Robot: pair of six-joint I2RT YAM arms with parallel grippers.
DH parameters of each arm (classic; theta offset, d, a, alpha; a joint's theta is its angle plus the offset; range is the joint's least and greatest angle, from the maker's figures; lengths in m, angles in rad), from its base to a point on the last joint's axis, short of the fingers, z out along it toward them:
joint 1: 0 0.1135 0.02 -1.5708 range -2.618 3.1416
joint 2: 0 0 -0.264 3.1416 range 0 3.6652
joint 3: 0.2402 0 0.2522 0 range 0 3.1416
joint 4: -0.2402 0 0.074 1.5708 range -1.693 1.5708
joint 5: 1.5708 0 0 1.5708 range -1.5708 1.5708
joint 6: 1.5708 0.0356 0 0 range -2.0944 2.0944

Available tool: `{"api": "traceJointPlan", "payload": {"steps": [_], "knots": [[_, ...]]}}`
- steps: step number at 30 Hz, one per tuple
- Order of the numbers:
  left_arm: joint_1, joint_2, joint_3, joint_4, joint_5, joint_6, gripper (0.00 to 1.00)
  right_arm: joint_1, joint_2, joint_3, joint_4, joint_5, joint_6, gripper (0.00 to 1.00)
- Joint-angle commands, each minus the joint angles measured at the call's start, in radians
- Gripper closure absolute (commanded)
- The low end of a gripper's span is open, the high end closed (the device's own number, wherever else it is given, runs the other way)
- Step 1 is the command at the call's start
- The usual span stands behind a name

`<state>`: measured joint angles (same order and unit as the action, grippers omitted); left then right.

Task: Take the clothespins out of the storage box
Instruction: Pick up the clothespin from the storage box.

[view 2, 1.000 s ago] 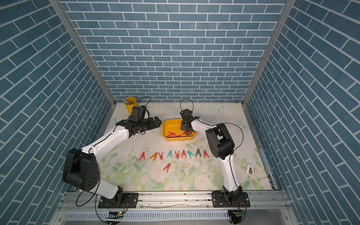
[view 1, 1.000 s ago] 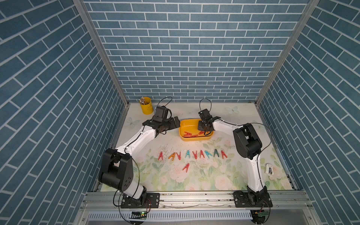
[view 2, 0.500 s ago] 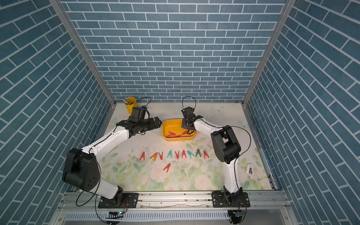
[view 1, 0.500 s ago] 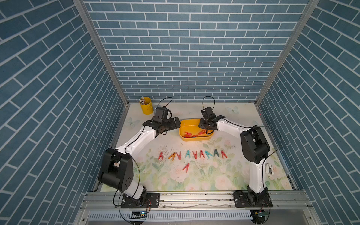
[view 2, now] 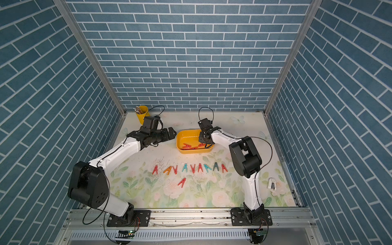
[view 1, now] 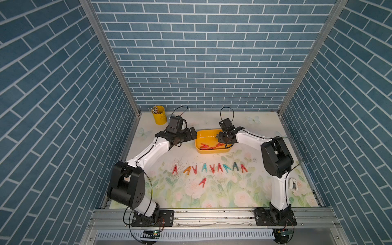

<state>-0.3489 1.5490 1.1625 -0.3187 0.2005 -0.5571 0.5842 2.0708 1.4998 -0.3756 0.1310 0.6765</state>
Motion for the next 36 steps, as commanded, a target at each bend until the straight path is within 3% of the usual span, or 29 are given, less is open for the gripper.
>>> {"api": "traceJointPlan", "payload": {"steps": [1,12,18,29,36], "knots": [[0.01,0.006,-0.007,0.005,0.0,0.011,0.01,-0.011,0.037,-0.005,-0.028,-0.012,0.029,0.81],[0.01,0.015,-0.002,0.01,0.004,0.01,0.0,-0.021,0.076,0.015,-0.044,-0.042,0.024,0.83],[0.01,0.014,-0.003,0.009,0.005,0.008,0.01,-0.024,0.079,0.035,-0.054,-0.046,0.02,1.0],[0.008,-0.011,-0.024,0.028,0.027,-0.004,0.01,-0.012,-0.081,0.0,-0.051,-0.041,0.011,1.0],[-0.027,-0.027,-0.032,0.043,0.048,-0.006,0.01,0.001,-0.229,-0.105,-0.045,-0.018,0.016,1.0]]}}
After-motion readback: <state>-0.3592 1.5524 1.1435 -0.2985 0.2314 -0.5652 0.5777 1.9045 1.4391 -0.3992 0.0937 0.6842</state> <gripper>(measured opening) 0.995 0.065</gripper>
